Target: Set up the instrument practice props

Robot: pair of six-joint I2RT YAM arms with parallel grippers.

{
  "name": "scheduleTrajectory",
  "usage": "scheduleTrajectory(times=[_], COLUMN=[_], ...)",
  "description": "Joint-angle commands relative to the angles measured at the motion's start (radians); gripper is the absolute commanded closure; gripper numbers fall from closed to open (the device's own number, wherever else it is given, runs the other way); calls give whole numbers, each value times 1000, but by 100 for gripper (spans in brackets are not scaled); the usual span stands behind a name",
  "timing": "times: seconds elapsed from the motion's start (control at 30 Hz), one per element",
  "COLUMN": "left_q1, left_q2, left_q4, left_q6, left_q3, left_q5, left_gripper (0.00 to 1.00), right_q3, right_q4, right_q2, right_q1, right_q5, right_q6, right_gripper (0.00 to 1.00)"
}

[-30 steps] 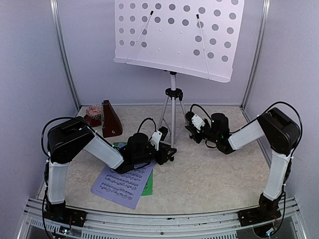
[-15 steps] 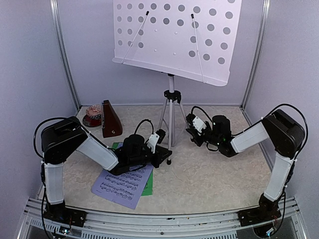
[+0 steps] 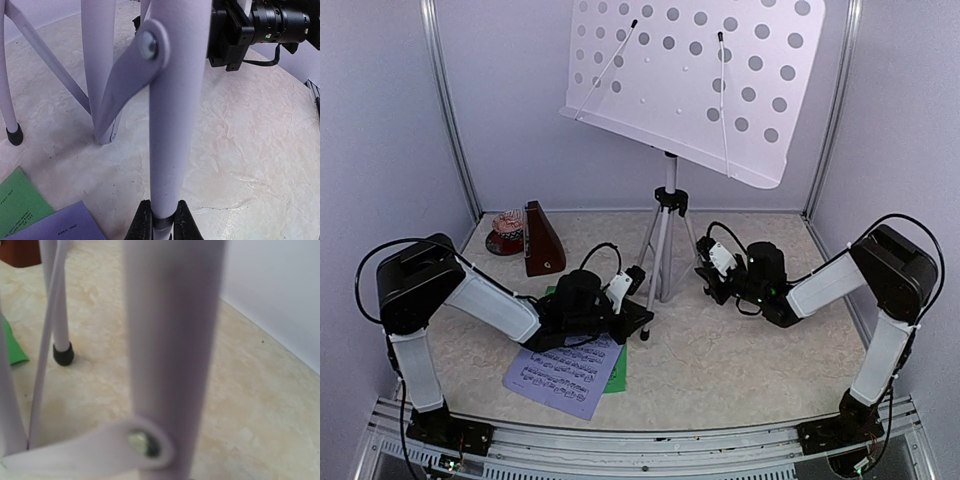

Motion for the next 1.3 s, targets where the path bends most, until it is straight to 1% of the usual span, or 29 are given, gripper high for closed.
scheduleTrajectory(times=[0.0,0.13,0.27,0.53,0.7,0.97,1.27], left_q1=[31,32,35,46,42,30,-21], left_q2=[-62,-83,-96,-89,-84,-63,-9], left_q4=[-8,-3,-3,3,10,14,18], left_q6=[-13,-23,-30,-39,-43,-47,-51], left_q3=[-54,-98,-128,-140,-152,-172,-121], left_q5=[-43,-47,-51,-47,-44,-47,-46], left_gripper=[100,100,100,100,100,100,100], right_q3=[-50,-52,-33,-63,-67,-47,-29], right_q4=[-115,-152,-260,-416,-482,-556,-521], right_q2=[-21,-46,-81,-173,-186,-174,-169], right_q1=[0,0,0,3,3,14,78], right_q5=[86,109,153,173,173,164,172], right_q6=[47,84,145,271,319,349,259], right_gripper=[100,100,100,100,100,100,100])
